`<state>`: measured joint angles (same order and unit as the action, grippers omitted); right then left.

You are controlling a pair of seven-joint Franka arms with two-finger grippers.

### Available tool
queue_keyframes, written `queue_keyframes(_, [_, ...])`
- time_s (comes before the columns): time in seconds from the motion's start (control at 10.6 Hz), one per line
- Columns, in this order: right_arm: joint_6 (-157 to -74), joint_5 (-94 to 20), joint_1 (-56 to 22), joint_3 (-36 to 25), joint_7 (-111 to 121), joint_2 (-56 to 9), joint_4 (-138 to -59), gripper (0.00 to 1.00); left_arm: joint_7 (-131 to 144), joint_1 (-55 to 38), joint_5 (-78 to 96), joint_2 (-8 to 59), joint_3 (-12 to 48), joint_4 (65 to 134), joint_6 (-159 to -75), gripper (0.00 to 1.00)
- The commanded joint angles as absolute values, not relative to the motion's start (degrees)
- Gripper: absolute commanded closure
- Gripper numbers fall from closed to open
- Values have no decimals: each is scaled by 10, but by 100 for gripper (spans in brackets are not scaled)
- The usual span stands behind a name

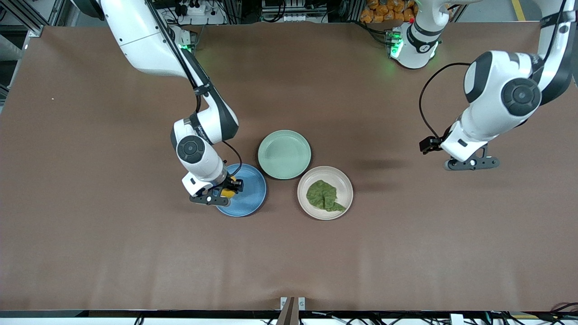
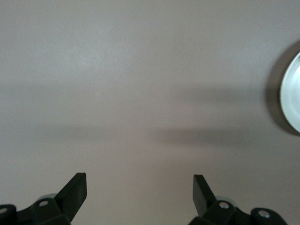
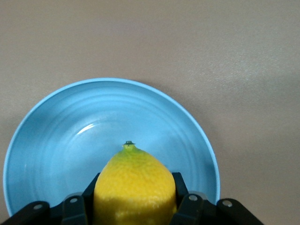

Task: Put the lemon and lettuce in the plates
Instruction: 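Carry the lemon to the blue plate while the left gripper withdraws, then lower the lemon onto the blue plate and open the right gripper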

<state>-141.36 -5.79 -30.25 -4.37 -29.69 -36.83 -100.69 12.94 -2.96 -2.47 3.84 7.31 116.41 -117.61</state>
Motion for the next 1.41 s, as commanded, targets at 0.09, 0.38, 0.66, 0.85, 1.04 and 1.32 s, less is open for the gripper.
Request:
queue_keyframes(0.09, [-1422,-68,-315,-48,-304,-382,-991,61,117,-31,-10,6,66,1116,-1177,0])
queue_keyframes(0.38, [-1433,-63,-316,-49,-304,-388,-991,18,114,-31,-10,6,54,1043,-1168,0])
queue_keyframes(0.66, [-1441,-60,-324,-50,-312,-388,-991,0,111,-33,-11,7,54,990,-1112,0])
queue_keyframes(0.85, [-1439,-60,-321,-50,-308,-381,-989,0,97,-33,-11,7,54,957,-1057,0])
queue_keyframes(1.04, [-1433,-59,-315,-52,-296,-377,-985,0,50,-32,-11,8,53,927,-998,0])
queue_keyframes(1.32, [-1385,-59,-298,-54,-264,-360,-972,0,51,-32,4,11,53,893,-935,0])
